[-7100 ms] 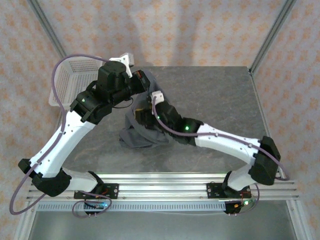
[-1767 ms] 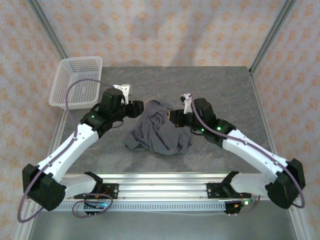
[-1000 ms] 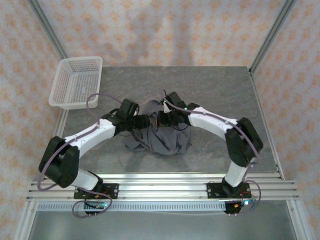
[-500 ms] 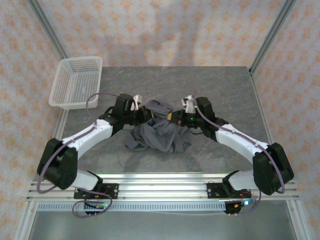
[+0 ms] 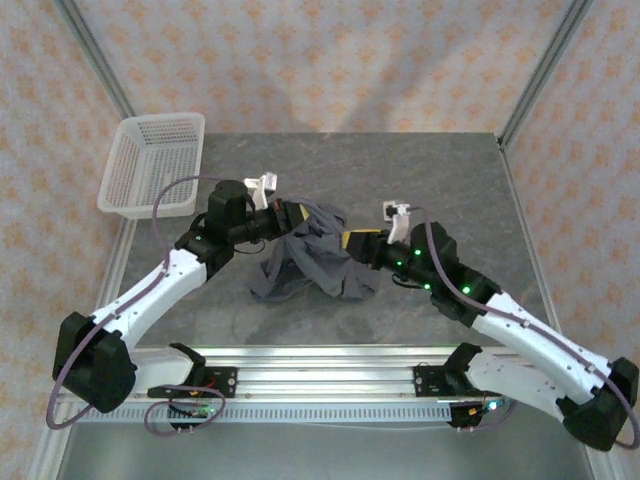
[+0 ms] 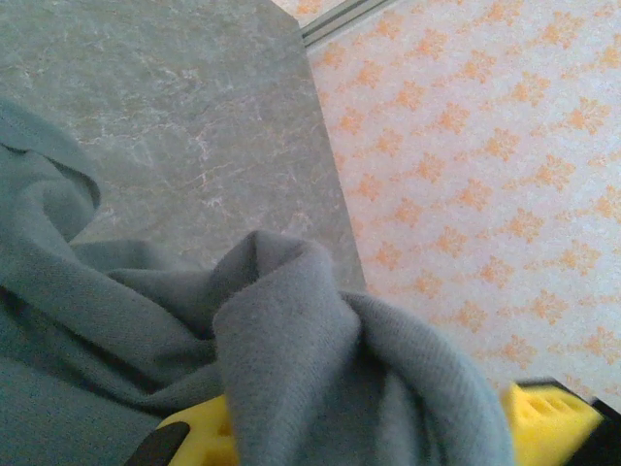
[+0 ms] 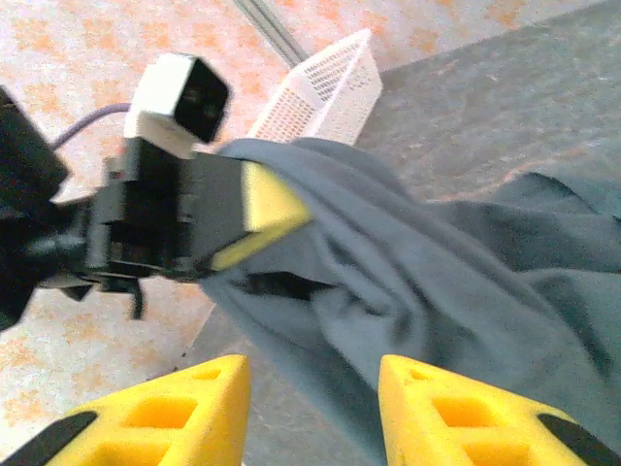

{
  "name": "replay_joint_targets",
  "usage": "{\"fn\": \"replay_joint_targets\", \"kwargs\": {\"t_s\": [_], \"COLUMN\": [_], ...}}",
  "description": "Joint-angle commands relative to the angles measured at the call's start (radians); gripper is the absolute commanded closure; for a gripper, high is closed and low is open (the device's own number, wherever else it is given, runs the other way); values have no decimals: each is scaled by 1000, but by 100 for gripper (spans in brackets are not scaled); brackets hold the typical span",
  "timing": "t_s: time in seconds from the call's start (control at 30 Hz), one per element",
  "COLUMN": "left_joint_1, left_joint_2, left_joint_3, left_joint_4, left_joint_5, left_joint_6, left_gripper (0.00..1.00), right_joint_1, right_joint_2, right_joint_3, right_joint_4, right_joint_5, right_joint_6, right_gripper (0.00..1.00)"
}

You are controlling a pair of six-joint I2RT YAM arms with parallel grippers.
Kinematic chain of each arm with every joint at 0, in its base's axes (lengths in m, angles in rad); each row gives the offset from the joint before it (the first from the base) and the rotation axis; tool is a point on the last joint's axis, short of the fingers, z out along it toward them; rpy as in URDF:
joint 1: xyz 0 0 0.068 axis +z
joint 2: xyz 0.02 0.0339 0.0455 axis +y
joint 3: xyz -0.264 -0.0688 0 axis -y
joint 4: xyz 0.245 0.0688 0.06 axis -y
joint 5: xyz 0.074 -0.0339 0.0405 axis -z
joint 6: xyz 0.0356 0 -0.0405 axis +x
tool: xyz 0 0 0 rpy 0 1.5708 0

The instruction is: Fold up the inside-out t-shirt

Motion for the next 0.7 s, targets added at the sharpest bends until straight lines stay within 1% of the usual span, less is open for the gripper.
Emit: {"fn": "replay_joint_targets", "kwargs": {"t_s": [0.0,0.07,0.1,0.13,0.2,0.23,0.27,0.3,0.33,0.37,0.43,0.47,0.53,0.57,0.63,0.67], "left_joint_1": [8,8,8,8,8,8,8,8,7,7,8,7,7,7,7,7], "left_joint_2": [-5,-5,-5,-3,-1,0,3,4,5,7,5,0,-17,-25,-30,-30], "left_joint_3": [13,15,17,17,17,17,18,17,17,18,17,15,9,7,11,15], "left_joint_4": [-6,-12,-14,-14,-16,-16,-16,-14,-13,-13,-7,-5,-8,-13,-29,-36], "left_joint_5": [-8,-18,-22,-23,-26,-24,-21,-17,-14,-8,8,13,10,5,2,2], "left_joint_6": [-5,-4,-5,-7,-7,-7,-5,-2,1,3,6,6,11,16,29,34], "left_gripper": [100,100,100,100,100,100,100,100,100,100,100,100,100,100,100,100], "right_joint_1": [99,156,172,176,177,177,177,178,176,176,176,175,167,156,135,126], "right_joint_2": [120,184,217,249,323,352,373,390,404,410,405,398,388,387,385,386], "right_joint_3": [45,73,91,113,153,171,179,179,174,170,157,148,129,121,113,109], "right_joint_4": [-49,-43,-45,-59,-96,-107,-100,-58,-19,6,48,65,105,118,116,109], "right_joint_5": [225,288,305,303,269,242,220,205,200,212,277,313,362,371,378,377], "right_joint_6": [228,350,437,545,711,775,805,811,822,827,819,818,812,814,826,834], "right_gripper": [61,56,52,50,46,42,39,33,31,24,15,13,14,17,32,43]}}
